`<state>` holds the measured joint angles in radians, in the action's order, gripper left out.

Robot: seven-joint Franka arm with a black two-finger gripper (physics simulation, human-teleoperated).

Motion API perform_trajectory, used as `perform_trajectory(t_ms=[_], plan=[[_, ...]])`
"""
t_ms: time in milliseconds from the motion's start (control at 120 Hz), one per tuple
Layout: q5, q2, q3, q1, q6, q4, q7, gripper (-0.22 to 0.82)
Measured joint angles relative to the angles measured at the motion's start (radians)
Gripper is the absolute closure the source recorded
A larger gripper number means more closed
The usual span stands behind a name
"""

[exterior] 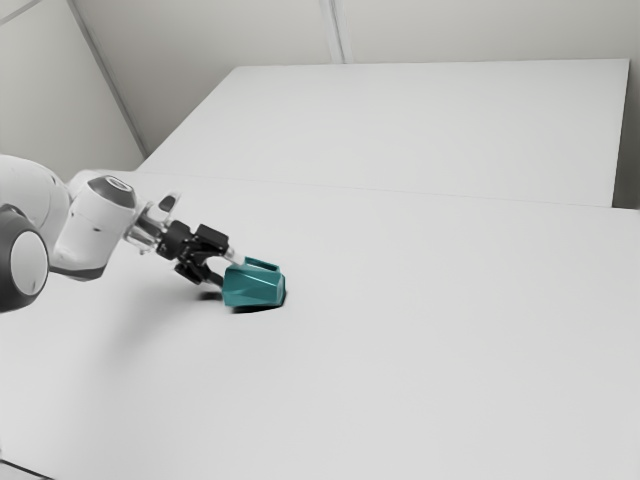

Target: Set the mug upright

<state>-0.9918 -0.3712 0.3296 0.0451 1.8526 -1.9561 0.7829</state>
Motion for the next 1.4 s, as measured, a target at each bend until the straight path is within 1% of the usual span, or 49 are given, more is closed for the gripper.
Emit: perform_trajectory(t_ms=[150,200,233,342,408,492,583,683,833,933,1000,1100,1208,1250,1400], plan=[[-0.035,-0.002,-0.006,-0.003,-0.029,-0.001,0.025,0.00],[-0.044,-0.003,-0.007,-0.004,-0.038,-0.003,0.031,0.04],[-0.048,-0.003,-0.007,-0.004,-0.042,-0.004,0.036,0.09],[-0.055,-0.004,-0.006,-0.003,-0.053,-0.005,0.048,0.37],[-0.057,-0.003,-0.006,-0.003,-0.058,-0.003,0.055,0.51],[-0.059,0.000,-0.006,-0.004,-0.061,-0.001,0.065,0.61],[-0.063,0.006,-0.006,-0.007,-0.065,0.000,0.077,0.68],[-0.065,0.014,-0.006,-0.010,-0.072,0.001,0.087,0.73],[-0.064,0.042,-0.006,-0.012,-0.080,0.001,0.101,0.75],[-0.047,0.086,-0.006,-0.027,-0.079,0.001,0.106,0.76],[0.011,0.116,-0.011,-0.037,-0.071,0.013,0.097,0.77],[0.164,0.141,-0.054,-0.042,-0.046,0.059,0.064,0.77],[0.421,0.157,-0.144,-0.049,-0.012,0.141,0.000,0.77],[0.502,0.161,-0.172,-0.055,0.013,0.148,-0.027,0.77],[0.729,0.165,-0.228,-0.080,0.125,0.134,-0.129,0.77]])
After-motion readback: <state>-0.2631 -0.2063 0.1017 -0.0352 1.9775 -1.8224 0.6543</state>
